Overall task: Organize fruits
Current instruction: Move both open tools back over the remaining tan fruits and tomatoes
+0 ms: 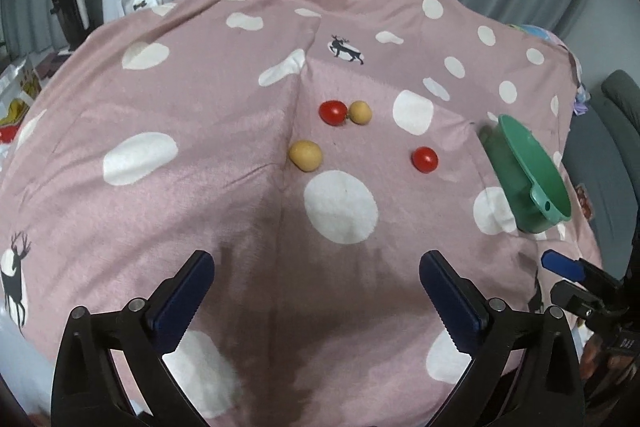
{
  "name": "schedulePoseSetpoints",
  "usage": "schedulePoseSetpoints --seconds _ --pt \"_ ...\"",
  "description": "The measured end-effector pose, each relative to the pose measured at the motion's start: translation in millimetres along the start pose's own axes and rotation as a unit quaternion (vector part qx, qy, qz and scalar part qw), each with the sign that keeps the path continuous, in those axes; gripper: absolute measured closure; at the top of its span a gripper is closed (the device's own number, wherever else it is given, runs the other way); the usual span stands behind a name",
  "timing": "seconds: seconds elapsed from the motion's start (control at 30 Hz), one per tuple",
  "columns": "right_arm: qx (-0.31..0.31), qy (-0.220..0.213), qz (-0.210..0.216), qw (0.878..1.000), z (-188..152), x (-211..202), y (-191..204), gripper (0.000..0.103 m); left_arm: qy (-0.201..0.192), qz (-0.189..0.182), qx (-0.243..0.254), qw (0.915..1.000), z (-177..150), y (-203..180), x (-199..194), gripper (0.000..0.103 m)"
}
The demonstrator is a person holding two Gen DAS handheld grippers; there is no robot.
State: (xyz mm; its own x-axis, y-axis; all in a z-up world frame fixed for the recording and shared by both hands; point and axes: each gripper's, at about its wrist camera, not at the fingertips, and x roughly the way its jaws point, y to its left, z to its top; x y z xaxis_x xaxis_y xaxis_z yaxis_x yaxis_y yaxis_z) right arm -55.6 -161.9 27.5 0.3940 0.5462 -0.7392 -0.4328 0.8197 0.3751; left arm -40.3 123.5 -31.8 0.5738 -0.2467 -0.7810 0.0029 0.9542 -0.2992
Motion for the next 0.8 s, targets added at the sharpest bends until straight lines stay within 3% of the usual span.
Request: schedulePoseSetpoints --seconds 0.13,0.43,0.6,0.7,0.8 --pt "0.001 0.008 -0.008 1.000 2.7 8.2 2.9 0.034 0.003 0.003 0.019 0.9998 -2.7 0.4 6.2 0.001" --pt "-0.007 0.017 -0.006 1.000 7.3 18.7 9.0 0.034 -0.016 -0.066 0.041 0.9969 15.5 -3.3 7.7 0.001" --pt "-0.010 0.020 0.008 1.000 8.4 23.7 12.0 0.034 -0.016 -0.060 0.047 0.9969 36.7 -4.8 24.5 0.001" --pt "-0.008 0.021 0.011 1.000 9.7 25.8 10.3 0.034 -0.012 -0.062 0.059 0.9963 46.1 -8.9 36.1 0.004" --pt "-0.001 0.020 0.015 1.000 11.0 27.3 5.8 0.034 -0.003 -0.060 0.065 0.9961 54.1 -13.4 48.2 0.018"
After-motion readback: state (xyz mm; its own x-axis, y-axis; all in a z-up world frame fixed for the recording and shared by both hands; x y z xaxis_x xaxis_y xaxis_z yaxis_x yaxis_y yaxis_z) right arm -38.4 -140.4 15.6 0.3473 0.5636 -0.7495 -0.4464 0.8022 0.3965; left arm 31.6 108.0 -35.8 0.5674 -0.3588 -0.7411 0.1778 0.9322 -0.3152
